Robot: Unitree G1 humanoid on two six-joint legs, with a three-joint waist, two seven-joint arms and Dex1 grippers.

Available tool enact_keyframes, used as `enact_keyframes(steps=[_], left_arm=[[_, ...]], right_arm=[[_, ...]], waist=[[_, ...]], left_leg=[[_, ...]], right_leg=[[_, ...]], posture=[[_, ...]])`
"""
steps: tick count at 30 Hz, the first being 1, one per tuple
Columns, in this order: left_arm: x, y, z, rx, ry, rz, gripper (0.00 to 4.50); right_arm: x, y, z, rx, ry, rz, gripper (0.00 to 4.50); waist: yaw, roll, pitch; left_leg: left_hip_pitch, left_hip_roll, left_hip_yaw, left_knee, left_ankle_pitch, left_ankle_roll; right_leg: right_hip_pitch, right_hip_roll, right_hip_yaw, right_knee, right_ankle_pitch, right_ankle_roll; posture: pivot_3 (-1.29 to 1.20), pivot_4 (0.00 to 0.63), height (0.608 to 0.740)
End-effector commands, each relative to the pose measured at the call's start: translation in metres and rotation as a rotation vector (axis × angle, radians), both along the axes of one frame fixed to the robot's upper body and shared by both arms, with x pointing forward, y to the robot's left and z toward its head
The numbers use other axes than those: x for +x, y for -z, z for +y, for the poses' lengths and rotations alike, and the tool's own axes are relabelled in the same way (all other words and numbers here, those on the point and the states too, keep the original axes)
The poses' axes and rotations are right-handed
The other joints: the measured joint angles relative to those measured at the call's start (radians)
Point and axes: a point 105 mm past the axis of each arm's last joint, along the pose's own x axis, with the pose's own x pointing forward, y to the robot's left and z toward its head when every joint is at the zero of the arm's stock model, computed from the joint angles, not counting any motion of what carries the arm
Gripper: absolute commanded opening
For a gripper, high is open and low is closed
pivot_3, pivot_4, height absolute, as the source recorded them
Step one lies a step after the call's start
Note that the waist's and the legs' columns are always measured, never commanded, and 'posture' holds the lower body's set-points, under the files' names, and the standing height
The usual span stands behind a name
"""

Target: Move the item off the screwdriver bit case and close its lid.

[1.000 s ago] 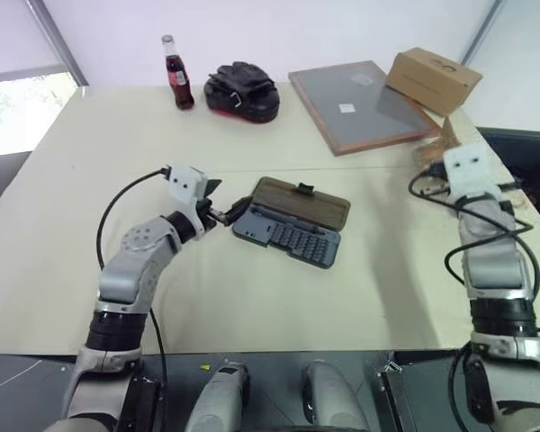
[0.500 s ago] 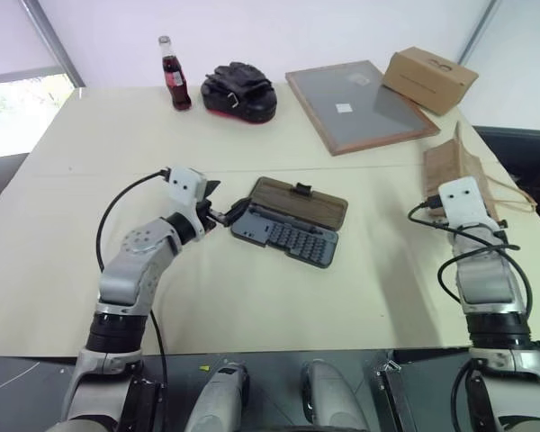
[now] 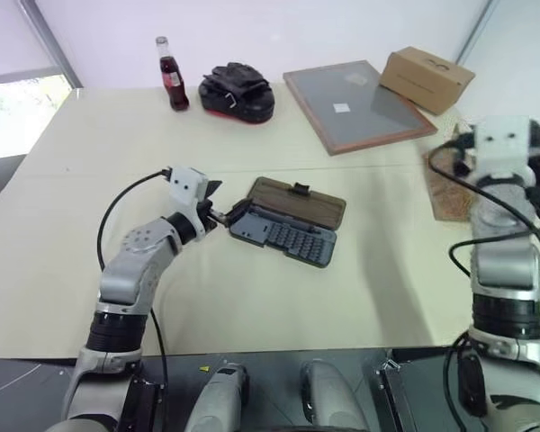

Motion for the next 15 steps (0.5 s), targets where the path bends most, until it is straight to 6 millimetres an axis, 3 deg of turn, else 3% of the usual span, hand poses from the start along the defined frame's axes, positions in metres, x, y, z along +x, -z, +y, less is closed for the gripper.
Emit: enact_keyframes(steps=[1, 7, 12, 15], left_arm=[[0.002, -0.013, 0.0, 0.008, 0.0, -0.053, 4.5], [0.003, -0.014, 0.0, 0.01, -0.002, -0.057, 4.5], [0.001, -0.013, 0.002, 0.012, -0.013, -0.06, 4.5], [-0.001, -0.013, 0.004, 0.012, -0.022, -0.061, 4.5]], right_arm=[[0.016, 0.012, 0.036, 0.132, -0.185, 0.143, 4.48], [0.024, 0.057, 0.074, 0.234, -0.373, 0.447, 4.48], [0.026, 0.086, 0.086, 0.387, -0.366, 0.611, 4.48], [0.023, 0.093, 0.094, 0.422, -0.375, 0.65, 4.48]], waist=[[0.002, 0.0, 0.0], [0.011, 0.0, 0.0], [0.003, 0.0, 0.0], [0.003, 0.0, 0.0]], left_leg=[[0.0, 0.0, 0.0, 0.0, 0.0, 0.0], [-0.001, -0.001, -0.002, 0.0, 0.0, 0.0], [-0.001, 0.0, -0.001, 0.0, 0.0, 0.0], [-0.001, 0.0, -0.002, 0.0, 0.0, 0.0]], right_leg=[[0.0, 0.0, 0.0, 0.0, 0.0, 0.0], [0.0, -0.001, 0.0, -0.001, 0.0, 0.0], [0.0, 0.0, 0.0, 0.0, 0.0, 0.0], [0.0, 0.0, 0.0, 0.0, 0.0, 0.0]], posture=[[0.0, 0.15, 0.74], [0.0, 0.15, 0.74], [0.0, 0.15, 0.74], [0.0, 0.15, 0.74]])
